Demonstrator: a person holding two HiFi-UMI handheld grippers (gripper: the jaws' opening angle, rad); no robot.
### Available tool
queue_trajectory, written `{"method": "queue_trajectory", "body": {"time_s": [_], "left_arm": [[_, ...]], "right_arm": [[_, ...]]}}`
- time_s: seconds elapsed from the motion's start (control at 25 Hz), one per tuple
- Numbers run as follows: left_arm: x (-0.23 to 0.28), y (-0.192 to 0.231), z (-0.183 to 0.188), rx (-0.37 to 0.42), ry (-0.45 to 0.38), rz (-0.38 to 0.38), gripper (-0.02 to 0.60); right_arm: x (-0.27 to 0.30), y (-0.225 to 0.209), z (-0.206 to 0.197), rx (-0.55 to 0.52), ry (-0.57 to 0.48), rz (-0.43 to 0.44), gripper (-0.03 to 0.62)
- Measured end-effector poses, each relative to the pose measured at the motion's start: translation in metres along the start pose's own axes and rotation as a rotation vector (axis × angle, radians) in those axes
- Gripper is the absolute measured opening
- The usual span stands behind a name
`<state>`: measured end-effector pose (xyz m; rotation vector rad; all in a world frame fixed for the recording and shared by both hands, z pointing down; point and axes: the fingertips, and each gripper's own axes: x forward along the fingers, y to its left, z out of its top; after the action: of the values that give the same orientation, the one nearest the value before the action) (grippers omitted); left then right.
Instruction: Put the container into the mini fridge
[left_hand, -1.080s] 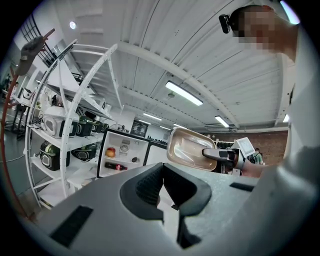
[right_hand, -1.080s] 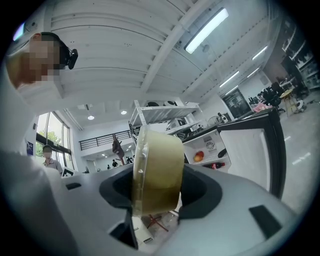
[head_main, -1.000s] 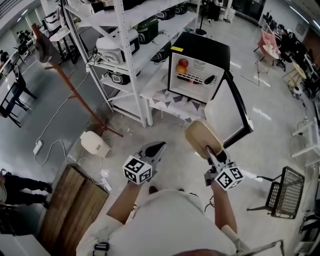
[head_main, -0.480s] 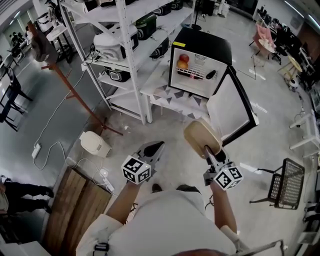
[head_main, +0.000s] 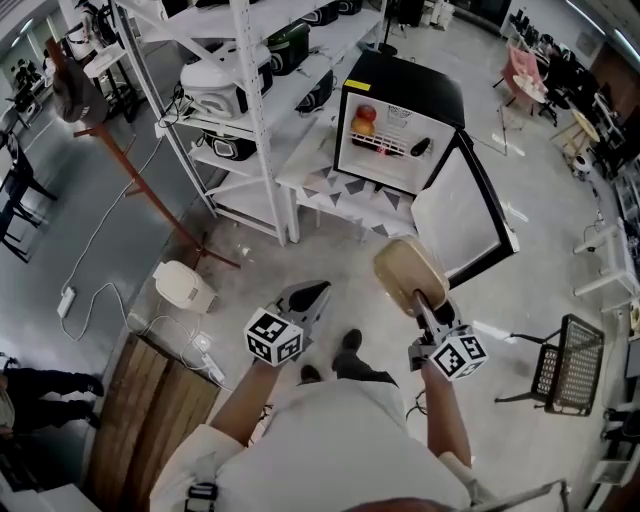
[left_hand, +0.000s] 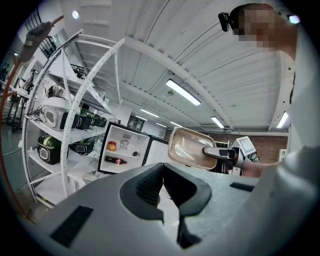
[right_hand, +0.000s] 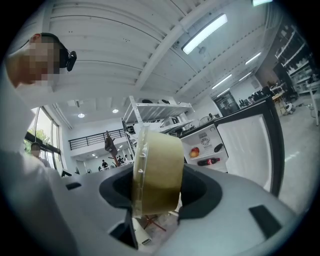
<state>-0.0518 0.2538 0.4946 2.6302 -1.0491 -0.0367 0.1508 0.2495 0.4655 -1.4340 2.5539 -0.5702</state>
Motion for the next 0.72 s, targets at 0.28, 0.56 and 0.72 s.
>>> {"method": "queue_trajectory", "body": {"time_s": [0.28,0.56,0.72], "left_arm": [[0.02,0.024,0.006,0.002,0.012,0.033,0.005],[0.06,0.048,0.015,0.005,0.028,0.047,0.005],[0.085,0.063,0.02,0.005,0.034,0.061,0.005]], "right_arm": [[0.039,-0.014,-0.001,0.008,0.028,0.034,0.225],[0.081,-0.048,0.011,0.035,0.028,0.053,0.224],[0.104,-0.07,0.013,0.042,0.041,0.067,0.224]]}}
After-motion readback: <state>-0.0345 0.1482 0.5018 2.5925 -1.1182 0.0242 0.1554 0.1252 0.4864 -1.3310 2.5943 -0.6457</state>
